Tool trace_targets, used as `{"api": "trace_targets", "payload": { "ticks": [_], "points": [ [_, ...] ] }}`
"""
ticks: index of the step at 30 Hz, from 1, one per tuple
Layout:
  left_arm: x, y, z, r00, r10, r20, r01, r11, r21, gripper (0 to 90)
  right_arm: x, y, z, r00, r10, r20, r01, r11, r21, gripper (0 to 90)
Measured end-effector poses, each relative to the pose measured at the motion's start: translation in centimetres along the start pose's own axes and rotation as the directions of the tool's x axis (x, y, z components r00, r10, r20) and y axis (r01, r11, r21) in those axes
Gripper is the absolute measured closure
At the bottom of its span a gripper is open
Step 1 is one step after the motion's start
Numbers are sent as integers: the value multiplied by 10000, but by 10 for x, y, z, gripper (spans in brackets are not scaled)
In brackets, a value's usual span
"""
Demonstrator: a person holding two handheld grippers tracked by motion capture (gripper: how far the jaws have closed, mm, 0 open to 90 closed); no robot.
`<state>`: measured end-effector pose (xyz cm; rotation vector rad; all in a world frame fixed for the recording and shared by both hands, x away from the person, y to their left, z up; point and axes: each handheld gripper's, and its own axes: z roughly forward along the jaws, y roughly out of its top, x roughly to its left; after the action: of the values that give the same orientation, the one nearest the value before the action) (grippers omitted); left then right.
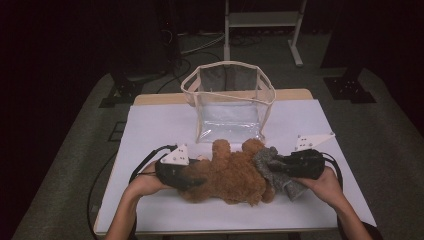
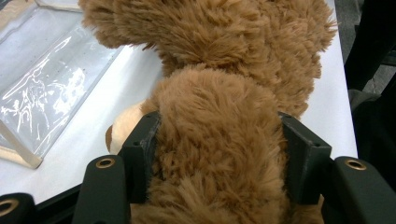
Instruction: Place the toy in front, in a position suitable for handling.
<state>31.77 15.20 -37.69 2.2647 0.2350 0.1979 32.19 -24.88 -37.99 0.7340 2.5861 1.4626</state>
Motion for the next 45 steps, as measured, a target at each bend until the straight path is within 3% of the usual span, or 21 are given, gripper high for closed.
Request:
{"api": "trace_targets", "payload": {
  "ticks": [4,10,13,15,22,26,33,38,45],
  "points": [
    [0,-1,-1,10000,2,24,-2,10000,11,390,1,5,4,9999,-147,21,147,9999,7,740],
    [2,-2,-2,9999,-125,4,125,9999,80,396,-4,-12,15,9996,212,-183,-203,9987,477,739],
    [3,-3,-4,9997,-240,38,240,9997,15,397,-6,-20,13,9996,268,65,-272,9957,890,739],
    [2,-3,-3,9999,-161,28,161,9999,45,397,-9,-21,5,9989,458,58,-461,9971,609,739],
    [-1,2,0,10000,-61,47,61,10000,35,400,2,11,-2,9997,-163,-180,164,9999,55,739],
    [-2,3,2,10000,-56,35,56,10000,-17,401,11,36,12,9959,-766,-481,769,9970,44,738],
    [-4,7,7,9999,91,88,-91,10000,-2,404,23,64,43,9860,-1319,-1022,1340,9909,141,737],
    [-5,7,8,10000,68,54,-68,10000,-9,403,28,68,56,9829,-1446,-1137,1491,9883,316,735],
    [-6,10,12,9999,77,77,-77,9999,-78,407,17,56,44,9904,-992,-958,1019,9945,247,735]
  ]
}}
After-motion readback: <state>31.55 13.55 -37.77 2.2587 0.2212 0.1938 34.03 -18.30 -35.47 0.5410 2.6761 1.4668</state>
